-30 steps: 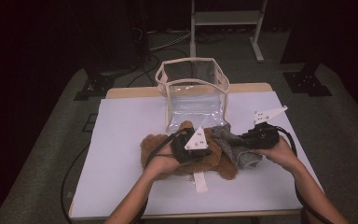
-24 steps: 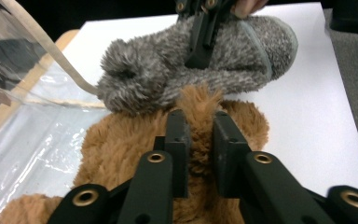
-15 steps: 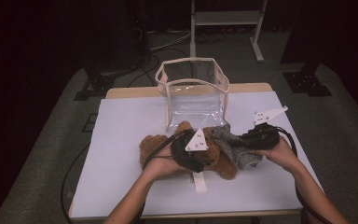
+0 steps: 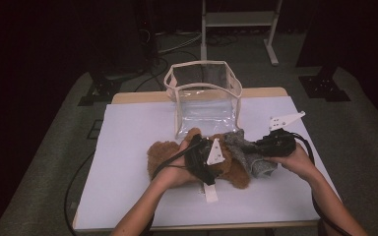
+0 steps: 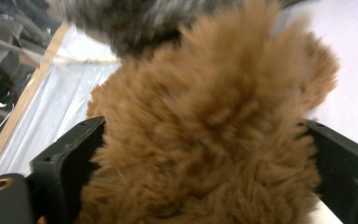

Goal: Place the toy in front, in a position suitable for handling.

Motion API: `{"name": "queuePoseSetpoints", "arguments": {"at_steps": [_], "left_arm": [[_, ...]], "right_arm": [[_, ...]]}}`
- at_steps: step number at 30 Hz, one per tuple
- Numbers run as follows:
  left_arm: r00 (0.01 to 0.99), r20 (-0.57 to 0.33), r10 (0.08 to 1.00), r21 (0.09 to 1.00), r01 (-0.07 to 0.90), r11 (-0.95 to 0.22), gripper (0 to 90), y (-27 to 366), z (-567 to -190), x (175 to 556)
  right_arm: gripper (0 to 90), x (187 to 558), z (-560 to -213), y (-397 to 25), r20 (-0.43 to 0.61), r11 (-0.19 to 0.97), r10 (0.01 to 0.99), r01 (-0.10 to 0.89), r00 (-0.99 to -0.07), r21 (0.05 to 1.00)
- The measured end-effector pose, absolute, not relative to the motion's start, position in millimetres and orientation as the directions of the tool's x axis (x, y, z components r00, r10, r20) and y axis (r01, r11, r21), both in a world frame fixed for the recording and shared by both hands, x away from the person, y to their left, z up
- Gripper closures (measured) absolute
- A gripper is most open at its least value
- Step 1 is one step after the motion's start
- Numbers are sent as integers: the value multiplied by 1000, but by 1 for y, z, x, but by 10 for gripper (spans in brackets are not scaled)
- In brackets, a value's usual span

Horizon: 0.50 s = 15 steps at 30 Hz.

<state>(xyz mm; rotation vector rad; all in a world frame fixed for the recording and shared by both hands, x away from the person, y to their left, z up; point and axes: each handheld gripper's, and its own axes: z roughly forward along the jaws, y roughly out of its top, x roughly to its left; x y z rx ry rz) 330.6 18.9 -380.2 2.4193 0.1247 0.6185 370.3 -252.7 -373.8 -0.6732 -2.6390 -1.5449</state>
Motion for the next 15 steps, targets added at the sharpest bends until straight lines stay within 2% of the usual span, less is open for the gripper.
{"name": "queuePoseSetpoints", "arguments": {"at_steps": [1,2,4,6,10,15], "left_arm": [[885,402,234,598,-61,-799,252,20,-379,332],[884,403,238,594,-55,-803,252,20,-378,333],[890,387,242,604,-46,-796,361,22,-374,334],[899,362,245,624,-38,-780,424,25,-369,336],[935,276,225,692,-31,-722,484,36,-357,336],[968,183,171,751,-26,-660,491,41,-338,327]], "right_arm": [[815,370,-374,-253,223,415,359,369,-907,832],[815,370,-374,-253,223,415,359,369,-907,832],[815,370,-374,-254,224,413,360,370,-906,832],[815,370,-374,-254,223,411,359,368,-906,834],[815,369,-372,-254,222,412,350,362,-910,836],[815,360,-360,-253,208,407,318,331,-925,851]]}}
